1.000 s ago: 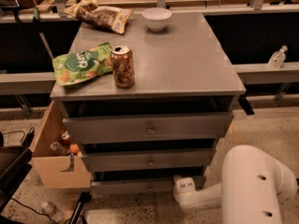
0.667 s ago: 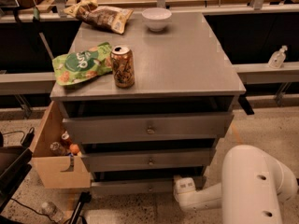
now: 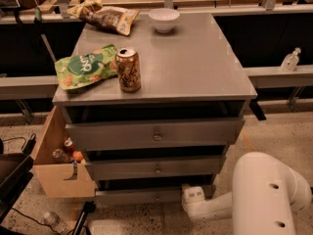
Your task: Open bottom drawer
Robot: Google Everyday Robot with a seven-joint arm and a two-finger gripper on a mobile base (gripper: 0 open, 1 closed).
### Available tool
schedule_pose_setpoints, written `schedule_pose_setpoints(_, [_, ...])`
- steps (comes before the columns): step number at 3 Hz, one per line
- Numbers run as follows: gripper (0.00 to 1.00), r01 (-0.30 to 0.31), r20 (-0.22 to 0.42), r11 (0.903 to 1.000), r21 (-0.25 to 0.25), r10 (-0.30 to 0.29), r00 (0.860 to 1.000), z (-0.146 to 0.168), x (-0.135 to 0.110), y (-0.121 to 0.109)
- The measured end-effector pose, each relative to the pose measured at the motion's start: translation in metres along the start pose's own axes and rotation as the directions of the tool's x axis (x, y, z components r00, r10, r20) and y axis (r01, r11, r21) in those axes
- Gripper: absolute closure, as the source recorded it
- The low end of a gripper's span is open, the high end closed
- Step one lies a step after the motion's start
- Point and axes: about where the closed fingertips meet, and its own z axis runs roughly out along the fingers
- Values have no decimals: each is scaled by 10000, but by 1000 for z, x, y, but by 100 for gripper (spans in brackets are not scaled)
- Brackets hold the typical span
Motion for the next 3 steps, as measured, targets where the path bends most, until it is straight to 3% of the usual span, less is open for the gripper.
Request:
schedule_pose_setpoints(1, [100, 0, 0, 10000, 0, 0, 10000, 0, 0, 0])
schedule_pose_setpoints(2, [84, 0, 0, 10000, 0, 0, 10000, 0, 0, 0])
schedule_pose_setpoints(3, [61, 0, 0, 10000, -1, 0, 10000, 0, 0, 0])
